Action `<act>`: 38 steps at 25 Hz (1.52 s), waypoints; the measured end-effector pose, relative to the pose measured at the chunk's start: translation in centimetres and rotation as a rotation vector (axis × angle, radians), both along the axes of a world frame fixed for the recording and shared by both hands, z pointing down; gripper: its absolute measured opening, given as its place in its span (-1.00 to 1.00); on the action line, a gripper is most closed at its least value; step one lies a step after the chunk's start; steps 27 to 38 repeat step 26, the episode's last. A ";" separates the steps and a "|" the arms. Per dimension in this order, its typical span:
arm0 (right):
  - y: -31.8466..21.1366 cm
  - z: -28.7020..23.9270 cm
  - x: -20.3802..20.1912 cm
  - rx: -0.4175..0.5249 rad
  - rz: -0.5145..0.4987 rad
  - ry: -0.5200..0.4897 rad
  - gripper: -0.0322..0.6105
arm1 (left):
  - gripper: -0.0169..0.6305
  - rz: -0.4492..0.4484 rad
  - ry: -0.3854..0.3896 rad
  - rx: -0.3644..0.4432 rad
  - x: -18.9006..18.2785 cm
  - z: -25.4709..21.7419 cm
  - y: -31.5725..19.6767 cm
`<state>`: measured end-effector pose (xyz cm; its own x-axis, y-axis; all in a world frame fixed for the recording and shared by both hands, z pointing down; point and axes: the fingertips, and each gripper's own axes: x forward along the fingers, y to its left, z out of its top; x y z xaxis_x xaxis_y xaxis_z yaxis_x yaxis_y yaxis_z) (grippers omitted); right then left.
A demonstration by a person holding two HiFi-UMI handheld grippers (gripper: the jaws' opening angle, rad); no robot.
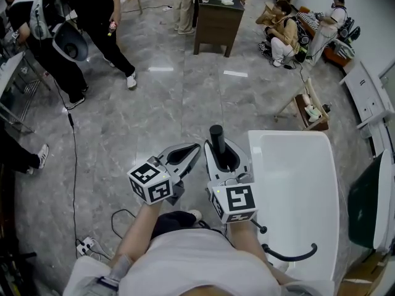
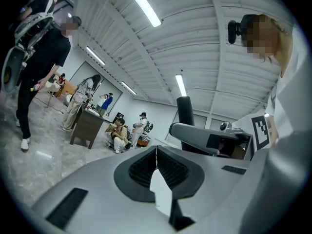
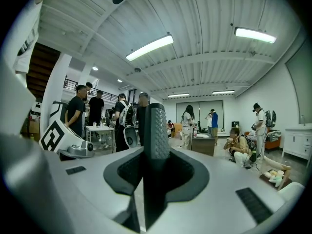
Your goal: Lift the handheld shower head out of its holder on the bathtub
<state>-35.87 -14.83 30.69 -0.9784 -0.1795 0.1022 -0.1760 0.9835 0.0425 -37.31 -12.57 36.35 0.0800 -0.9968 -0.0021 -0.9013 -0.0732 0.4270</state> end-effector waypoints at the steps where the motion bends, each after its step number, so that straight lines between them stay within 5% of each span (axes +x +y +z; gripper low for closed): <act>1: 0.0 0.0 0.1 0.000 0.000 -0.001 -0.51 | -0.91 0.003 -0.001 0.001 0.1 0.0 -0.1; 38: 1.0 -0.4 0.2 -0.010 0.001 0.003 -0.51 | -0.91 0.016 -0.002 0.006 0.1 -0.8 0.6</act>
